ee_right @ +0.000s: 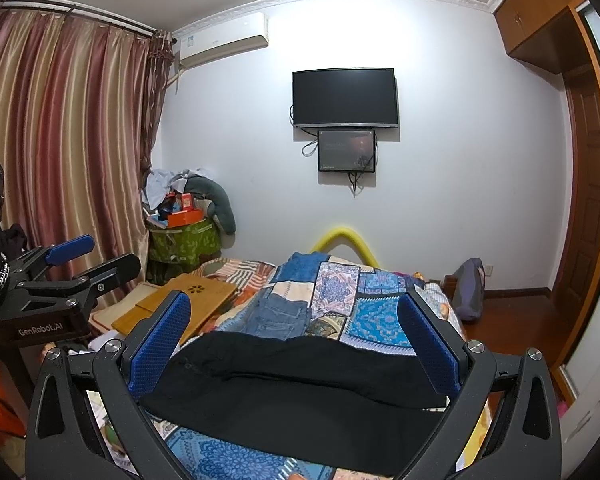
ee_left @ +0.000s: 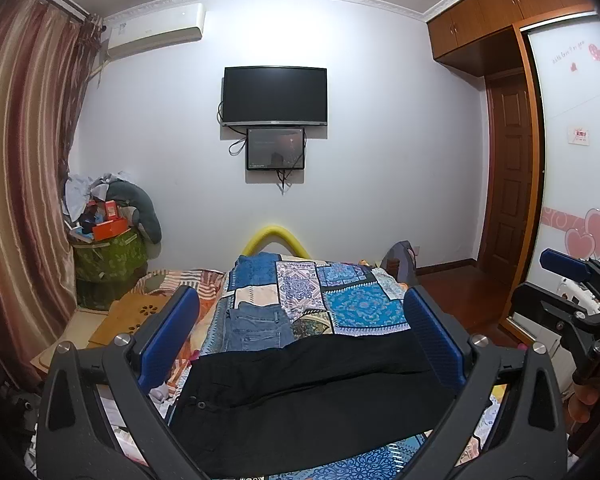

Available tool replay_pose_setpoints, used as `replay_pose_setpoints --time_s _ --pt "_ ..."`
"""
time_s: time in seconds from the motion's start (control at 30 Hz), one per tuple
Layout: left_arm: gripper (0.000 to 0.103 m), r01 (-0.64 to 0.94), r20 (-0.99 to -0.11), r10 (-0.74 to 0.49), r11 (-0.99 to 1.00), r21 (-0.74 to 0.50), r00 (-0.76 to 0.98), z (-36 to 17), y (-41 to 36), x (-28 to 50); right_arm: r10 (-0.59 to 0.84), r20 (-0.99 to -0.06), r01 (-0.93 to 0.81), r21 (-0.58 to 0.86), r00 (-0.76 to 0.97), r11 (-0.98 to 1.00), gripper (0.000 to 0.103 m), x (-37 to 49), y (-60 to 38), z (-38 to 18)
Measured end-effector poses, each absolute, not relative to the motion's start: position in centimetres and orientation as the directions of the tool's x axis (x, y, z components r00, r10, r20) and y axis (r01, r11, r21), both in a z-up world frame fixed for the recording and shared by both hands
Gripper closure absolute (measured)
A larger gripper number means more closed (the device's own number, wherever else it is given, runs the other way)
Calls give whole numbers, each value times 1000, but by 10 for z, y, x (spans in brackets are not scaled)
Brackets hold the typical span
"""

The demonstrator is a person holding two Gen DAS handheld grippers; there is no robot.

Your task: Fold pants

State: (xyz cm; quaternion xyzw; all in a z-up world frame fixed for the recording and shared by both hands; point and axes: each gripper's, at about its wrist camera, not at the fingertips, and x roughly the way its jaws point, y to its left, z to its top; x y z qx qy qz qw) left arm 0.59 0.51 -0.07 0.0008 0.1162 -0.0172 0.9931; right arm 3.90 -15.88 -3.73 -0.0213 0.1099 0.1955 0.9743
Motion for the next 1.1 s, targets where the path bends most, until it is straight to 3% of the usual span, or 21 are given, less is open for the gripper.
replay_pose_setpoints --time_s 0.53,0.67,0.97,1.1 --pt "0 -12 -279 31 997 70 960 -27 28 69 332 -310 -356 -23 891 934 0 87 -155 -65" --pt "0 -17 -346 46 996 86 937 -45 50 115 321 -368 -357 -34 873 933 0 123 -153 -83" --pt "0 -86 -524 70 996 -6 849 -108 131 235 321 -490 -386 -33 810 922 0 214 -149 -129" --pt "0 -142 -604 125 990 20 787 -147 169 291 318 -535 -398 -37 782 917 0 256 -148 -151"
